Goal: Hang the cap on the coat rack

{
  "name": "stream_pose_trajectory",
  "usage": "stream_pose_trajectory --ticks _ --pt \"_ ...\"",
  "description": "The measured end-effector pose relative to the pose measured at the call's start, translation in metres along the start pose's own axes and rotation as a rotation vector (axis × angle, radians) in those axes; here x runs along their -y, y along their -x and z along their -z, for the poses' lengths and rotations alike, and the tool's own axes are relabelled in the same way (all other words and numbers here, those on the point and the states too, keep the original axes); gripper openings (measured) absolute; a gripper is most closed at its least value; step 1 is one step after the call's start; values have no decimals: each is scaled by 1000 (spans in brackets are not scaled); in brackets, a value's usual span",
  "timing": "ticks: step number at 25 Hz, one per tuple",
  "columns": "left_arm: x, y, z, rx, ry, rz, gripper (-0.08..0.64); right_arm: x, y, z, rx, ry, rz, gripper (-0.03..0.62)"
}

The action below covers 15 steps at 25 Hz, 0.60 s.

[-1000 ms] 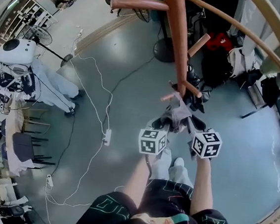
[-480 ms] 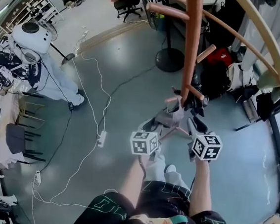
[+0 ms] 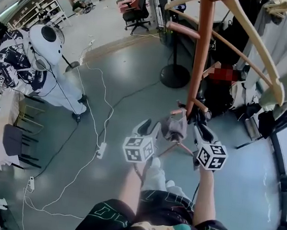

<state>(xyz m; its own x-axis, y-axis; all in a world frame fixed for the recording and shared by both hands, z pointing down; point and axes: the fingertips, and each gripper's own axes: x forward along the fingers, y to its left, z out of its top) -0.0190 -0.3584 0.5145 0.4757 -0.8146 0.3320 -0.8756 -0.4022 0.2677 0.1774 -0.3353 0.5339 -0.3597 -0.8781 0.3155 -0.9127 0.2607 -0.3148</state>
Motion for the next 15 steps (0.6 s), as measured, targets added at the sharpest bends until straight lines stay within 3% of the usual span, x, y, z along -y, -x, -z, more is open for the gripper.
stream_pose_trajectory --ticks 4,8,11,15 --pt "24 3 -33 95 -6 63 159 -13 4 -22 66 16 -42 100" --pt "56 -4 -53 152 -15 164 124 -18 12 -57 171 56 -63 3" --pt "72 -4 -69 204 -31 199 58 -22 23 -83 243 95 -64 3" --pt "86 -3 -102 288 -57 208 24 -23 37 -121 316 152 -46 3"
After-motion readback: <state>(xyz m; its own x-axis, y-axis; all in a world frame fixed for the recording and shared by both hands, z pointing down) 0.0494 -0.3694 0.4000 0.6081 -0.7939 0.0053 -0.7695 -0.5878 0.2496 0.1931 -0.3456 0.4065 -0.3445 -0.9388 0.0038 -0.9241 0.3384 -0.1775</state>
